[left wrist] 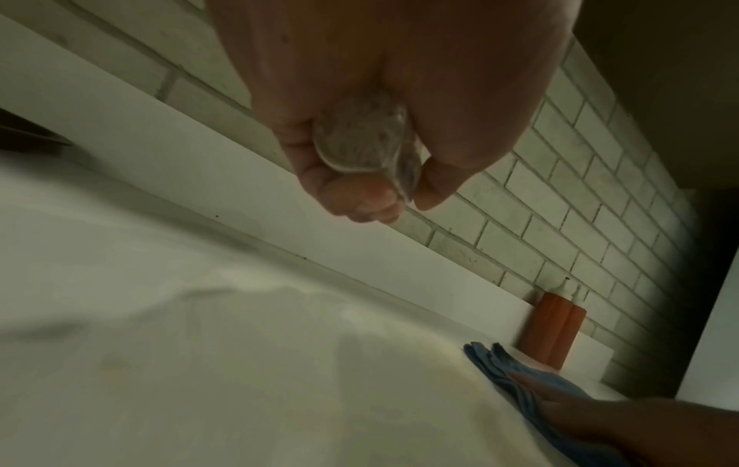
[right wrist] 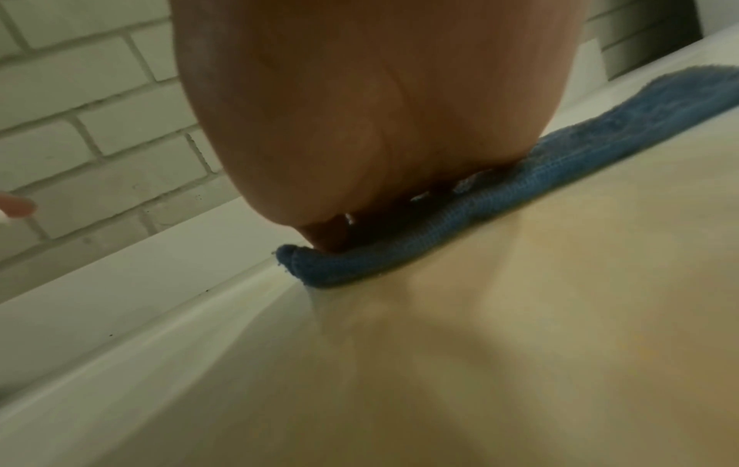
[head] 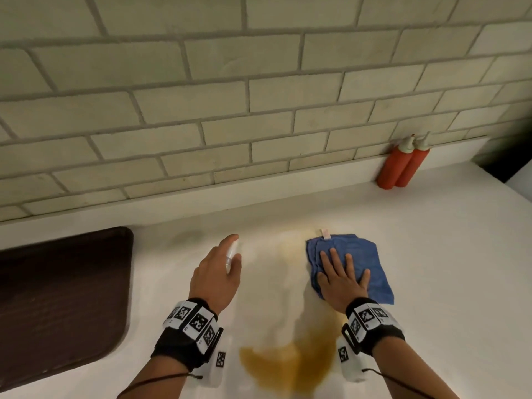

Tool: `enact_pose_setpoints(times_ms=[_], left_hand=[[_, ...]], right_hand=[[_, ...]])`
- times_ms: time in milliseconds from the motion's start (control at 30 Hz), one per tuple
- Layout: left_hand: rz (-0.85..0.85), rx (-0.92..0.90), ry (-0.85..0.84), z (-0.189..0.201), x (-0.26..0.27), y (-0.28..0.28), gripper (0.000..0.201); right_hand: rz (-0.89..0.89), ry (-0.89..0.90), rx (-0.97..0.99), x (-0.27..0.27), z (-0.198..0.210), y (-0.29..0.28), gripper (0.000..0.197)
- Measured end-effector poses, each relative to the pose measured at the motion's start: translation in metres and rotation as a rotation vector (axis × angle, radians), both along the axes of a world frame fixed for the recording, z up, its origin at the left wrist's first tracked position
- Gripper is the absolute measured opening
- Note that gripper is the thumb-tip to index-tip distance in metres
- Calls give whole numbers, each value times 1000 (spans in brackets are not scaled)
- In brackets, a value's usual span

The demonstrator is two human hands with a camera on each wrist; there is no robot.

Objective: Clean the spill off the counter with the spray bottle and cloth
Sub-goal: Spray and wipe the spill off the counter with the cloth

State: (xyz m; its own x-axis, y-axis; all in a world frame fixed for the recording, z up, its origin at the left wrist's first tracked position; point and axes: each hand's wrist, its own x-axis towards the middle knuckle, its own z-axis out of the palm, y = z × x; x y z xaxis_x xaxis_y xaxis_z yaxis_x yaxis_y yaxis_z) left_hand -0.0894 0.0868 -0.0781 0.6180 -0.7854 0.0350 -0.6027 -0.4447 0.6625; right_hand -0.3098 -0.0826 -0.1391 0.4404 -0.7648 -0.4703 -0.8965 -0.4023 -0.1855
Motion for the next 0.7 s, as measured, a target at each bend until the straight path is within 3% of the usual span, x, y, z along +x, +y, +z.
enact_pose_setpoints(times_ms=[267,433,533,633,700], left_hand=[[84,16,-4,10,-32,-19,43],[181,26,-25,14,-46,-19,44],[229,26,-54,15,-53,-17,45],[268,17,-81,17,-60,-15,44],[286,20,-94,17,-63,-13,39]], right_hand=[[144,26,38,48,10,-58,58],[378,0,-6,72,6,-53,58],[546,3,-1,61,0,-34,61],[675,-15,13,28,-4,-18,80],[640,-22,-50,4,-7,-18,76]])
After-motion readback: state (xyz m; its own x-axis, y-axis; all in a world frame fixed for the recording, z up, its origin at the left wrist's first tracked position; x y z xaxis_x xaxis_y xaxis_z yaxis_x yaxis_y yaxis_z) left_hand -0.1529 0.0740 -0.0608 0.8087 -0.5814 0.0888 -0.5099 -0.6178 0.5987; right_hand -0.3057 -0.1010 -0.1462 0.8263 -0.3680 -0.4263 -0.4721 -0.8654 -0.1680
